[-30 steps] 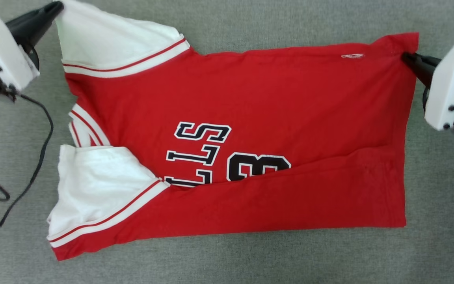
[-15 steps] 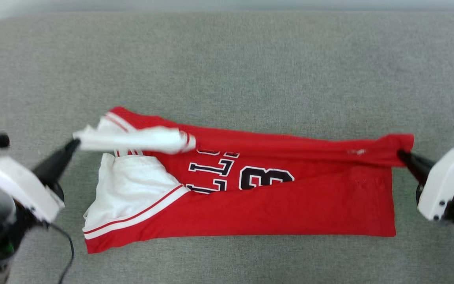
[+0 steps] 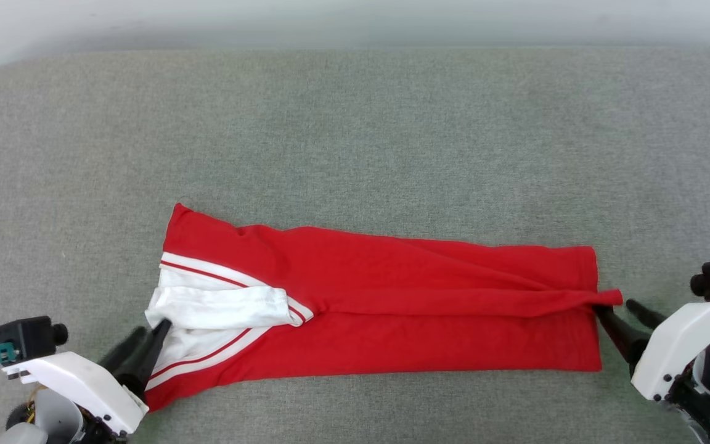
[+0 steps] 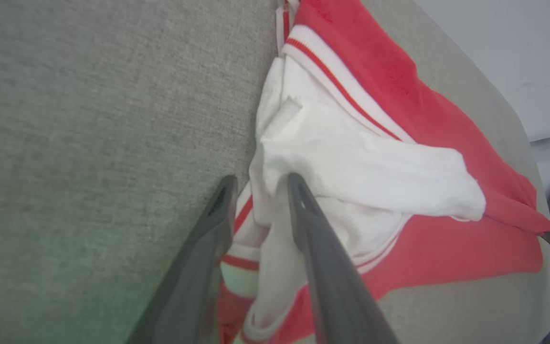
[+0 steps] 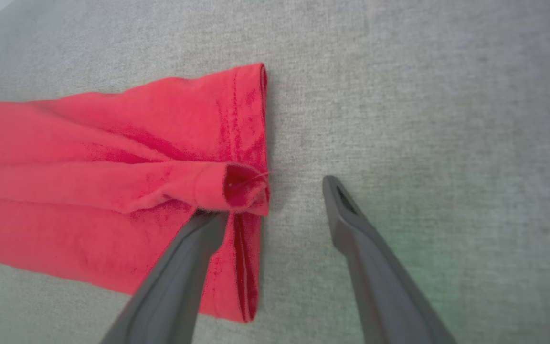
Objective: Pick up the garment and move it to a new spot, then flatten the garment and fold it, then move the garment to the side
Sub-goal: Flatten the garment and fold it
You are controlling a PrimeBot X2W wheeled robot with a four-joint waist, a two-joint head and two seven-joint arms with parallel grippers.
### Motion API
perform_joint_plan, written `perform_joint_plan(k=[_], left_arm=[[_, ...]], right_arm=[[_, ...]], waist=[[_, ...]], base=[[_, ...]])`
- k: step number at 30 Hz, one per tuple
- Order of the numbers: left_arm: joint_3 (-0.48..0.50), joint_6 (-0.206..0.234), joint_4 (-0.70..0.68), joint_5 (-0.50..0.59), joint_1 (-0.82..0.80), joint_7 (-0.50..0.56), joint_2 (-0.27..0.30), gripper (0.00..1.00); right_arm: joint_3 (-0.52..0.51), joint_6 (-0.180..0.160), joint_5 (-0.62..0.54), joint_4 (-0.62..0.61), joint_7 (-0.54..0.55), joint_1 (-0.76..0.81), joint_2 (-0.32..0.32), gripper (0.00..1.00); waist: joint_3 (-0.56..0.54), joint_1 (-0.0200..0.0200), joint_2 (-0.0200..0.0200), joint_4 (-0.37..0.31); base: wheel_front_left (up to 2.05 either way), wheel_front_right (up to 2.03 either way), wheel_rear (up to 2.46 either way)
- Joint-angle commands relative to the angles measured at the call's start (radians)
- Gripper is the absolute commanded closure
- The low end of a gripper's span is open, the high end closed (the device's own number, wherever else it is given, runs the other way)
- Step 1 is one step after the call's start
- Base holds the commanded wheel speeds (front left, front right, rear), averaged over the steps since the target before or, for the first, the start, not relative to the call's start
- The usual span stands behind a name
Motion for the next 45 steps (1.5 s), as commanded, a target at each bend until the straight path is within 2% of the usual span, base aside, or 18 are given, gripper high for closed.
perform_joint_plan(k=[1, 5, 9, 14, 19, 22, 25, 28, 38, 39, 40, 41, 42, 43, 45], left_arm=[[0.01, 0.013, -0.004, 0.026, -0.003, -0.038, -0.006, 0.0], [0.031, 0.069, -0.037, 0.102, -0.014, -0.155, -0.026, 0.0], [0.046, 0.124, -0.109, 0.163, -0.033, -0.237, -0.047, 0.0], [0.071, 0.205, -0.193, 0.258, -0.064, -0.295, -0.096, 0.0], [0.117, 0.291, -0.277, 0.424, -0.069, -0.312, -0.127, 0.0], [0.163, 0.326, -0.332, 0.542, -0.063, -0.313, -0.159, 0.0], [0.193, 0.341, -0.374, 0.646, -0.049, -0.314, -0.19, 0.0], [0.213, 0.337, -0.396, 0.711, -0.033, -0.314, -0.223, 0.0], [0.247, 0.274, -0.363, 0.779, -0.014, -0.314, -0.274, 0.0], [0.248, 0.27, -0.356, 0.779, -0.014, -0.314, -0.276, 0.0], [0.248, 0.27, -0.356, 0.779, -0.014, -0.314, -0.276, 0.0], [0.247, 0.264, -0.35, 0.781, -0.011, -0.314, -0.278, 0.0], [0.247, 0.261, -0.344, 0.782, -0.009, -0.314, -0.279, 0.0], [0.247, 0.255, -0.339, 0.784, -0.01, -0.314, -0.281, 0.0], [0.241, 0.246, -0.329, 0.784, -0.011, -0.314, -0.282, 0.0]], right_arm=[[0.002, 0.0, 0.004, -0.019, -0.021, 0.014, -0.014, 0.0], [0.008, 0.0, 0.009, -0.103, -0.041, 0.023, -0.023, 0.0], [-0.028, 0.0, 0.006, -0.181, 0.012, 0.009, -0.023, 0.0], [-0.102, 0.0, -0.013, -0.222, 0.152, -0.026, -0.008, 0.0], [-0.184, 0.0, -0.052, -0.219, 0.325, -0.051, 0.012, 0.0], [-0.221, 0.0, -0.074, -0.208, 0.404, -0.058, 0.025, 0.0], [-0.242, 0.0, -0.092, -0.19, 0.458, -0.057, 0.041, 0.0], [-0.255, 0.0, -0.104, -0.158, 0.484, -0.062, 0.06, 0.0], [-0.22, 0.0, -0.077, 0.031, 0.477, -0.08, 0.103, 0.0], [-0.208, 0.0, -0.071, 0.046, 0.475, -0.079, 0.108, 0.23], [-0.208, 0.0, -0.071, 0.046, 0.475, -0.079, 0.108, 0.23], [-0.198, 0.0, -0.068, 0.062, 0.477, -0.08, 0.11, 0.52], [-0.187, 0.0, -0.064, 0.073, 0.474, -0.08, 0.111, 0.71], [-0.177, 0.0, -0.057, 0.079, 0.468, -0.081, 0.11, 1.0], [-0.158, 0.0, -0.051, 0.084, 0.454, -0.09, 0.101, 1.0]], waist=[[-0.011, 0.0001, 0.0, -0.007], [-0.037, 0.0001, 0.0, -0.02], [-0.057, 0.0001, 0.0, -0.031], [-0.07, 0.0001, 0.0, -0.027], [-0.07, 0.0001, 0.0, 0.001], [-0.065, 0.0001, 0.0, 0.026], [-0.056, 0.0001, 0.0, 0.053], [-0.044, 0.0001, 0.0, 0.077], [-0.002, 0.0001, 0.0, 0.115], [0.0, 0.0001, 0.0, 0.114], [0.0, 0.0001, 0.0, 0.114], [0.0, 0.0001, 0.0, 0.113], [0.0, 0.0001, 0.0, 0.112], [0.0, 0.0001, 0.0, 0.111], [-0.003, 0.0001, 0.0, 0.109]], base=[[0.0, 0.0, 0.0], [0.0, 0.0, 0.0], [0.0, 0.0, 0.0], [0.0, 0.0, 0.0], [0.0, 0.0, 0.0], [0.0, 0.0, 0.0], [0.0, 0.0, 0.0], [0.0, 0.0, 0.0], [0.0, 0.0, 0.0], [0.0, 0.0, 0.0], [0.0, 0.0, 0.0], [0.0, 0.0, 0.0], [0.0, 0.0, 0.0], [0.0, 0.0, 0.0], [0.0, 0.0, 0.0]])
